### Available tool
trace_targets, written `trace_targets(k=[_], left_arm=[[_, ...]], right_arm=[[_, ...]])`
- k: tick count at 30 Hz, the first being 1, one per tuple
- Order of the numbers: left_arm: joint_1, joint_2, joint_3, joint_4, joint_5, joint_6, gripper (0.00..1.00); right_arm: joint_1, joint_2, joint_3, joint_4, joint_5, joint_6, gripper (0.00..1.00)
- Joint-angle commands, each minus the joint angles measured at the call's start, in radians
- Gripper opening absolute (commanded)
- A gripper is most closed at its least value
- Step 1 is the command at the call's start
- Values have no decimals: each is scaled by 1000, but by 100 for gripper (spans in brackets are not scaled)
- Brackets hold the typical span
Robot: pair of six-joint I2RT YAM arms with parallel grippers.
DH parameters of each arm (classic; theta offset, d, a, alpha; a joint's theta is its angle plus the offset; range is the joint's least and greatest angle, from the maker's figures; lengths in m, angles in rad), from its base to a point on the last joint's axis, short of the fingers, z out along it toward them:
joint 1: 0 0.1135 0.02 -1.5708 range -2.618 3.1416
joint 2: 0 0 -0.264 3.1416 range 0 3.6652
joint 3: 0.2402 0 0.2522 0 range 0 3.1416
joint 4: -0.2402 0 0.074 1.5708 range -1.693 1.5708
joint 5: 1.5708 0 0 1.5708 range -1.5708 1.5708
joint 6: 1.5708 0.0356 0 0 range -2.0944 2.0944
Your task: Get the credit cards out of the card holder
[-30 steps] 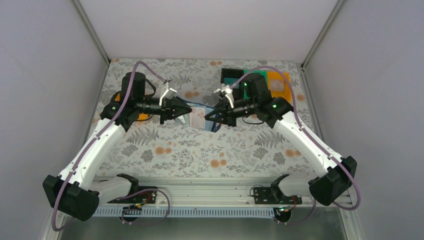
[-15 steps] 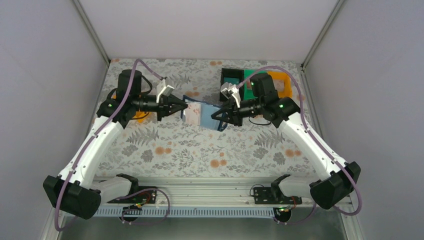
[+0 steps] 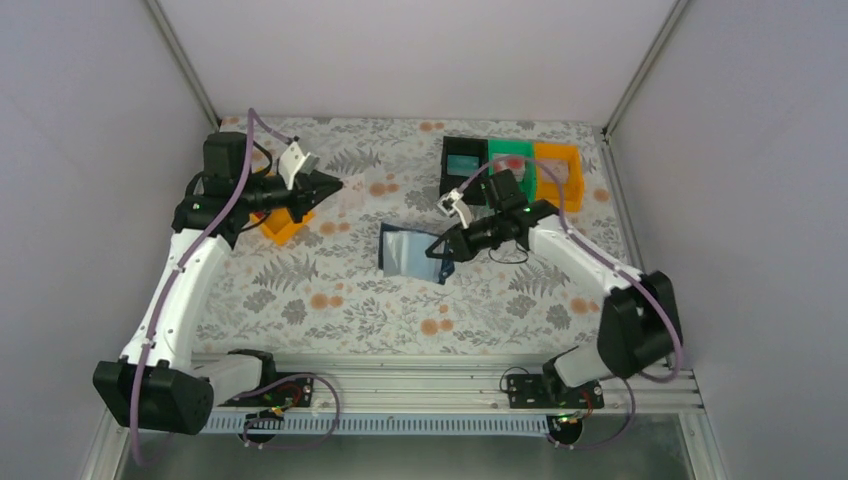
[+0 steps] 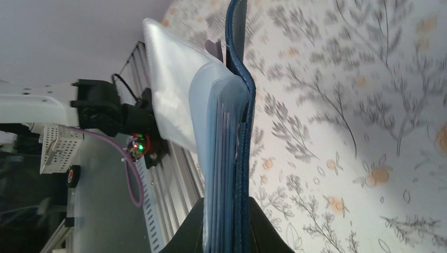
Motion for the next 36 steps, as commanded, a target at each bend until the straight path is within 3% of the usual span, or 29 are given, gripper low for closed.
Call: trace_targets(k=[1, 14, 16, 19, 22, 26, 31, 33, 36], left_arm=[[-34, -36, 13, -10, 165, 51, 2], [-135, -64, -105, 76, 241, -93, 3], [-144, -62, -99, 65, 241, -78, 2], [-150, -65, -98, 46, 232, -53, 2], [-151, -67, -103, 47, 228, -50, 2], [-154, -69, -105, 55, 227, -54, 2], [-153, -68, -101, 61, 227, -57, 2], [-153, -67, -97, 67, 231, -58, 2], [-154, -64, -96, 77, 255, -51, 2]], right_arm=[[25, 121, -29, 72, 8, 54, 4], [69, 483, -36, 140, -80, 53, 4], [69, 516, -29, 136, -59, 56, 13], [62, 526, -6, 110, 35, 67, 35], [41, 497, 13, 77, 114, 79, 45], [36, 420, 99, -59, 335, 76, 57], [35, 210, 238, -191, 517, 38, 70], [39, 121, 302, -210, 483, 7, 74], [53, -4, 359, -140, 202, -46, 77]])
